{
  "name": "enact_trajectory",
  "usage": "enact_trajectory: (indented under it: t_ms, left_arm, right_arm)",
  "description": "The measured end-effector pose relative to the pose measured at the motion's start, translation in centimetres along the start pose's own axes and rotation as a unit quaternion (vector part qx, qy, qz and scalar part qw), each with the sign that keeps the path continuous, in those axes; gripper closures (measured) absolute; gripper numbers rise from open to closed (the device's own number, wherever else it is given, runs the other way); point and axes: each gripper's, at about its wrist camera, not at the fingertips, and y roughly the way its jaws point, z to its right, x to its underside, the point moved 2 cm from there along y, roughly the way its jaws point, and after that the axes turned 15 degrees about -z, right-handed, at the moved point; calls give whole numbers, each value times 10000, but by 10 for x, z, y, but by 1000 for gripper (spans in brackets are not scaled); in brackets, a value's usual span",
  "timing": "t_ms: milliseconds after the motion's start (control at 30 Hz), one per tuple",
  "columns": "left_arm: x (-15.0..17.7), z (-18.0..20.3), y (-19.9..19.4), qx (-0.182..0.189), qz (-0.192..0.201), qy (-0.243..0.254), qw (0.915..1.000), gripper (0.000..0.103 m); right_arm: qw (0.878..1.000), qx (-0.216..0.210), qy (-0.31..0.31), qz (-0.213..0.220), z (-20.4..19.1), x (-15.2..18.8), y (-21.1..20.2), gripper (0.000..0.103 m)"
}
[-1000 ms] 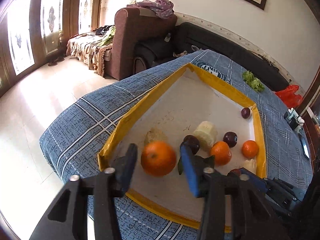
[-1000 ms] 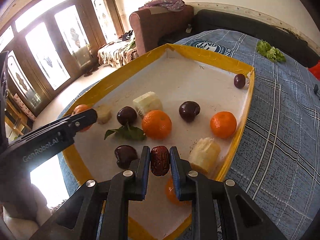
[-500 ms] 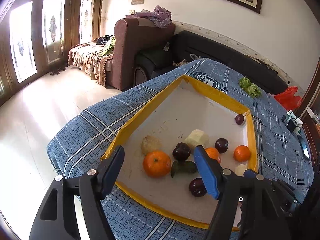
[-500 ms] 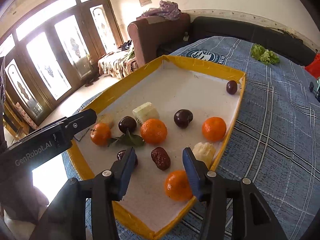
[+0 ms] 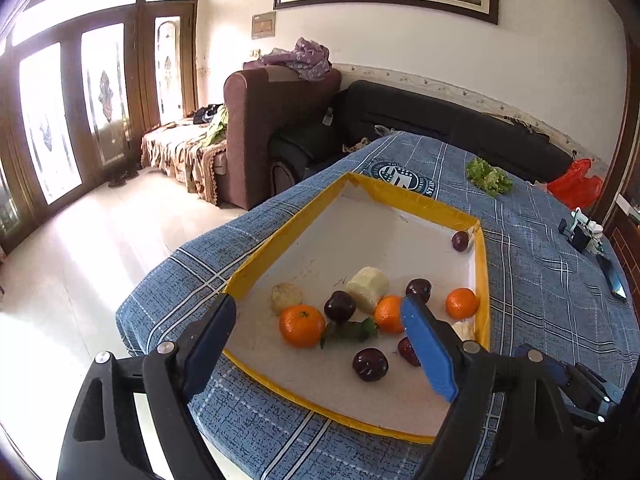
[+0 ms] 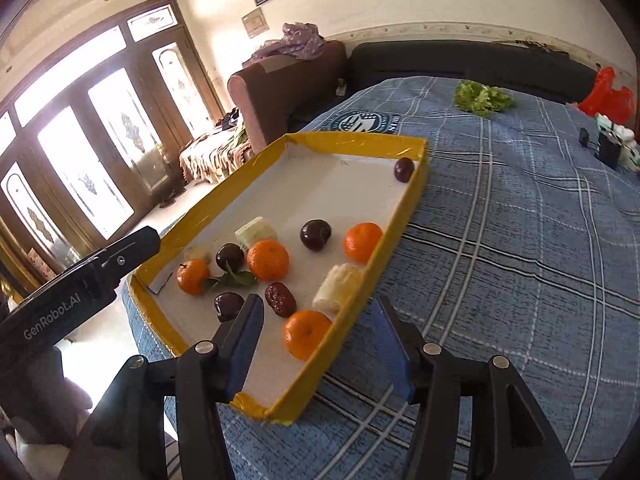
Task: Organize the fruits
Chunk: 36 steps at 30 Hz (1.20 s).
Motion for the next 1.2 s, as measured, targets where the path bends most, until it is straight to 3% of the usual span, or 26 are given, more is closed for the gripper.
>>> enact_trajectory:
  t_ms: [700,833,967,1067,1200]
  left_arm:
    - [34,38,-88,-79,1141,353,9928,4]
    - [43,44,-107,-319,1595,237,9864,4]
    - [54,42,-134,-735,2252,20,9715,0]
    - [62,34,-148,-800,2563,-136,9632,0]
    - [60,35,-143,-668,2302,-30,9709,0]
  right_arm:
    - [9955,271,556,715,27,50,-64,25]
    - [9947,444,423,820,24,54,-70,23]
    - [9946,416,444,839,26,56,-71,22]
    - [9944,396,523,825,29,57,-70,22]
    - [9948,386,502,803,28,58,-68,21]
